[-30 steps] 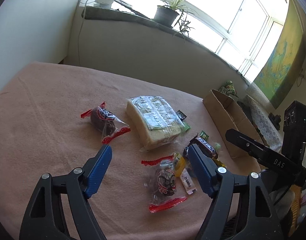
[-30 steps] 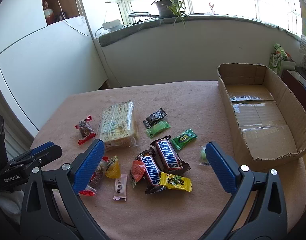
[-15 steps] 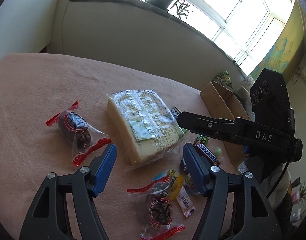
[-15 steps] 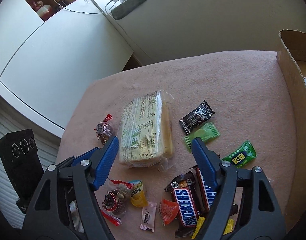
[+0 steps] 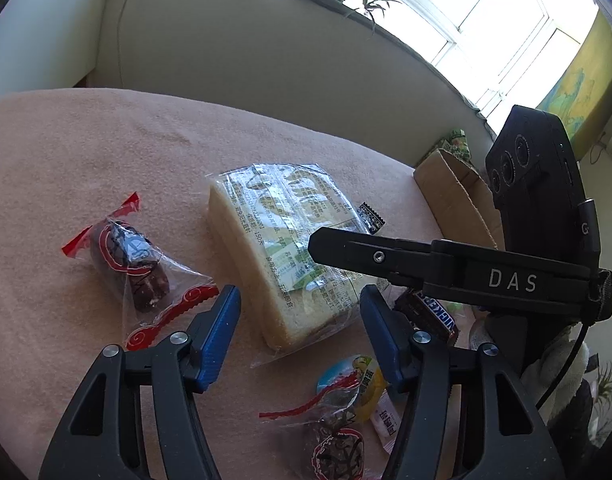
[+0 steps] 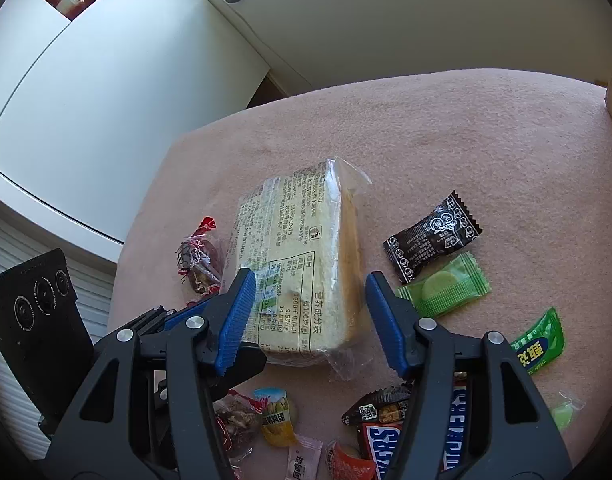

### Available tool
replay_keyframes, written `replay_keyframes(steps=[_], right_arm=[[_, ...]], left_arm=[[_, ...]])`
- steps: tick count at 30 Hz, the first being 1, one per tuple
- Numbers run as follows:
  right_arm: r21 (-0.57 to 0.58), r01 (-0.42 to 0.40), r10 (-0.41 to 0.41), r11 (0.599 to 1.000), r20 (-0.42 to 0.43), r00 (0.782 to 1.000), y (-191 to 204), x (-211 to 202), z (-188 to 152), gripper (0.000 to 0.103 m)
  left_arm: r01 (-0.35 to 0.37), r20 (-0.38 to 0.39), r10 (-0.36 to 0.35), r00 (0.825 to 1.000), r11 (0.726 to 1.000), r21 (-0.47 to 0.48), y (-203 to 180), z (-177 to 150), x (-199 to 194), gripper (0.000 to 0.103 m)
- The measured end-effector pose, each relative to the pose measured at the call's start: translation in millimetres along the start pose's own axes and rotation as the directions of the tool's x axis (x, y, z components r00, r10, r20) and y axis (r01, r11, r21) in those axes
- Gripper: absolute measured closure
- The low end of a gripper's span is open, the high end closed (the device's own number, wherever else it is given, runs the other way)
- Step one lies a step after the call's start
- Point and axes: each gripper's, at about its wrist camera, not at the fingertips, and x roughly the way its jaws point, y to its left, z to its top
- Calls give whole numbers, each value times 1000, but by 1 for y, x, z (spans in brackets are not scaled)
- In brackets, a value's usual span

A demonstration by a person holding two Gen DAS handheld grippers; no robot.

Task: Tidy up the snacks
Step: 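Move the right tool to the wrapped bread loaf and close on it, then lift the bread loaf with the right tool and lower it into the cardboard box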

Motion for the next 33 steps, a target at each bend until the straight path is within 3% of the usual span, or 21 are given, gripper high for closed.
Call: replay_keyframes(steps=[16, 23, 33], right_arm=[[-41, 19, -19, 999, -2, 1000, 14, -9, -2, 45], [-53, 22, -20, 998, 42, 999, 19, -35, -8, 45], [-53, 49, -42, 997, 140, 989, 7, -102, -21, 45]], left_arm=[[-34, 44, 31, 999, 997, 73, -17, 1, -9, 45], [-25, 79, 16, 997, 994, 107, -31, -2, -27, 45], [15, 117, -38, 992, 981, 191, -84, 0, -32, 45]])
